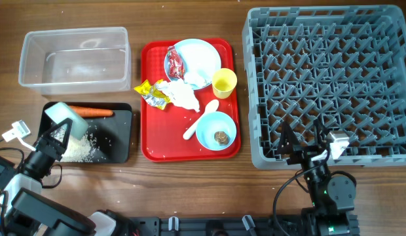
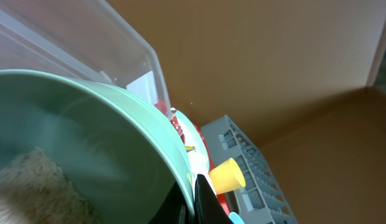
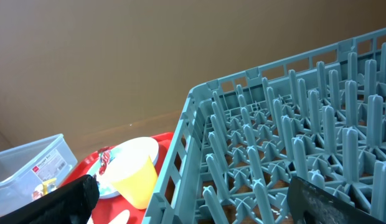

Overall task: Sort waste into correct bins and load items into the dishwasher rack
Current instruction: 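Tilt the green bowl with the left gripper, pouring rice onto the black tray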

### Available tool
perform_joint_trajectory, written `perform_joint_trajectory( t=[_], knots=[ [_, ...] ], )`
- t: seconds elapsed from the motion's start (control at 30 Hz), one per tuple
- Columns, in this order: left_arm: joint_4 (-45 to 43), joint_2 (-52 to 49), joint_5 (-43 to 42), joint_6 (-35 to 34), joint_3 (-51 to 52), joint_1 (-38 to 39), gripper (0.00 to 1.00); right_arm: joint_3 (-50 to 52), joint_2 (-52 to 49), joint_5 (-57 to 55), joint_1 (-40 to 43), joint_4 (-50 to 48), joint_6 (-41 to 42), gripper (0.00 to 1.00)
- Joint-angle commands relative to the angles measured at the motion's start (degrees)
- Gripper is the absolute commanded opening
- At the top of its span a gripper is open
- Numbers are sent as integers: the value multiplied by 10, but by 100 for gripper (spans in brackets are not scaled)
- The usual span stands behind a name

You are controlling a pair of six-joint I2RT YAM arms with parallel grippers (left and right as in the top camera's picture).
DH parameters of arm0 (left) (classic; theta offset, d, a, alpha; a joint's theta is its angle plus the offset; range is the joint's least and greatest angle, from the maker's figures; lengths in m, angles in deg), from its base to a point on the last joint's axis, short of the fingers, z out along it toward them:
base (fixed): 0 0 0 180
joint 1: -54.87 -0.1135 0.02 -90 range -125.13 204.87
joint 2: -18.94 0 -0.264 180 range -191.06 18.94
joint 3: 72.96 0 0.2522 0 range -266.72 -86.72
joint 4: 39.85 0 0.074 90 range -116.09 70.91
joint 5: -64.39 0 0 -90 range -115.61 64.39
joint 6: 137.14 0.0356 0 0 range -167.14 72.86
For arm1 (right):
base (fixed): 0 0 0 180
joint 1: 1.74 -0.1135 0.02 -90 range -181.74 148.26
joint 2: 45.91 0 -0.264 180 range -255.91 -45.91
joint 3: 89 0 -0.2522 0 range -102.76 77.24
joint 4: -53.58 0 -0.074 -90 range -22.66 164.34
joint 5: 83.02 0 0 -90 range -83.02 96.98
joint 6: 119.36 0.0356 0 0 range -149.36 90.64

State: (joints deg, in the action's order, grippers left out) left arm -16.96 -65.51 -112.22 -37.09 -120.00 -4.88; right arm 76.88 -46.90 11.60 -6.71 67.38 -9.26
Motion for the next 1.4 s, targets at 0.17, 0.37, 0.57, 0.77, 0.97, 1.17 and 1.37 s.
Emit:
perform_joint_trajectory(
  t=[0.17, 0.37, 0.57, 0.77, 0.97, 1.17, 1.37],
  knots=[
    [8, -4, -37, 0, 1, -25, 4, 1, 4, -8, -3, -2, -4, 100],
    [12, -4, -37, -6, 1, -34, 4, 1, 4, -8, -3, -2, -4, 100],
    [-18, -7, -28, -45, 1, -39, 4, 1, 4, -8, -3, -2, -4, 100],
    [-34, -6, -37, -75, 0, -40, 4, 1, 4, -8, -3, -2, -4, 100],
    [-55, -7, -35, -86, 1, -40, 4, 1, 4, -8, -3, -2, -4, 100],
    [-83, -7, -23, -97, 1, -37, 4, 1, 4, -8, -3, -2, -4, 100],
    [-91, -13, 38, -164, 1, -34, 4, 1, 4, -8, -3, -2, -4, 100]
  ],
)
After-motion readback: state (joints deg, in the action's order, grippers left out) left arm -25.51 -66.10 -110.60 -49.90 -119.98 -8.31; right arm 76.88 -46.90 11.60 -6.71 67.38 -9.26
